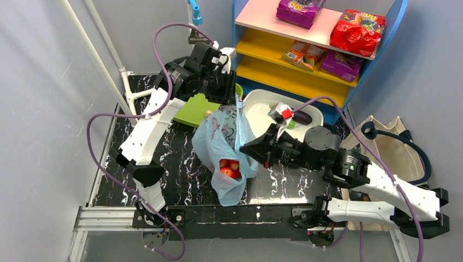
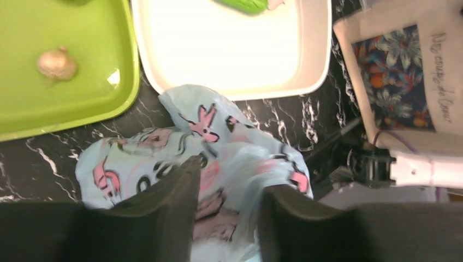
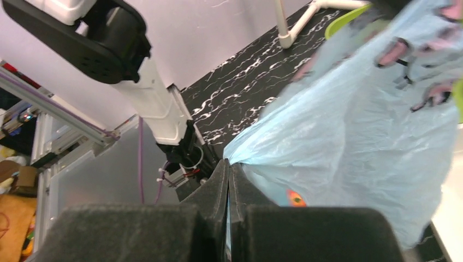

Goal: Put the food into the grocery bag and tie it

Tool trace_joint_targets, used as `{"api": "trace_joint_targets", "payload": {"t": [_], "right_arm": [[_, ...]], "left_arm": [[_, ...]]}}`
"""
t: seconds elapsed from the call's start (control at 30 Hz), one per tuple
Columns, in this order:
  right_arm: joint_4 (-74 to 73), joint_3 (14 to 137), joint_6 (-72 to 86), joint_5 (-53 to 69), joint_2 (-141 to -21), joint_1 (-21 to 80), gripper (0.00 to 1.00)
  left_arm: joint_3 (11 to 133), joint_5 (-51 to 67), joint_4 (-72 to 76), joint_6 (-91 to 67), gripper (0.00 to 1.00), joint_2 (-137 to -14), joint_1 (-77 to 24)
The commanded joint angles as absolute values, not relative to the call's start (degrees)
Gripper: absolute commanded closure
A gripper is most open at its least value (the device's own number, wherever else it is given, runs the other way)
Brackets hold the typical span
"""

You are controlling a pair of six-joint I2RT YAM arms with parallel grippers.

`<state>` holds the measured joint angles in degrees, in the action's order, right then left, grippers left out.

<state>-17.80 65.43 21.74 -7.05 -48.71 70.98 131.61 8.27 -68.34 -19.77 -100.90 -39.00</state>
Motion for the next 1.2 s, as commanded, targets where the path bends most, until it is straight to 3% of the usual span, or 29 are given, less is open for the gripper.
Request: {"api": "trace_joint_targets", "payload": {"t": [0.0,0.1,0.13,0.43,0.57,0.8,1.17], "right_arm": [[-16.5,68.7,23.9,-3.8,-51.0,71.8,0.99],[-15.4,69.4,25.2,-6.9,-52.0,71.8,0.99],[-15.0,69.7,25.6,-7.5,-52.3,71.8,0.99],[-13.9,73.8,27.7,-10.9,-54.8,71.7,0.99],[-15.6,74.2,29.4,-13.1,-54.8,71.8,0.99],[-16.9,75.8,31.8,-17.7,-55.8,71.8,0.99],[-21.1,78.8,34.1,-22.5,-59.4,71.8,0.99]], "left_arm": [[137.6,0.9,-75.9,-19.1,0.44,-101.2,-37.9],[131.4,-1.0,-76.0,-20.9,0.04,-94.7,-37.8],[129.2,-1.2,-76.0,-21.3,0.02,-92.1,-37.8],[109.8,2.3,-75.3,-21.4,0.02,-67.5,-38.1],[104.7,10.3,-72.8,-21.4,0.05,-59.6,-38.1],[84.6,23.0,-63.2,-29.2,0.11,-47.8,-38.1],[64.8,27.6,-52.4,-39.0,0.16,-35.3,-38.5]]}}
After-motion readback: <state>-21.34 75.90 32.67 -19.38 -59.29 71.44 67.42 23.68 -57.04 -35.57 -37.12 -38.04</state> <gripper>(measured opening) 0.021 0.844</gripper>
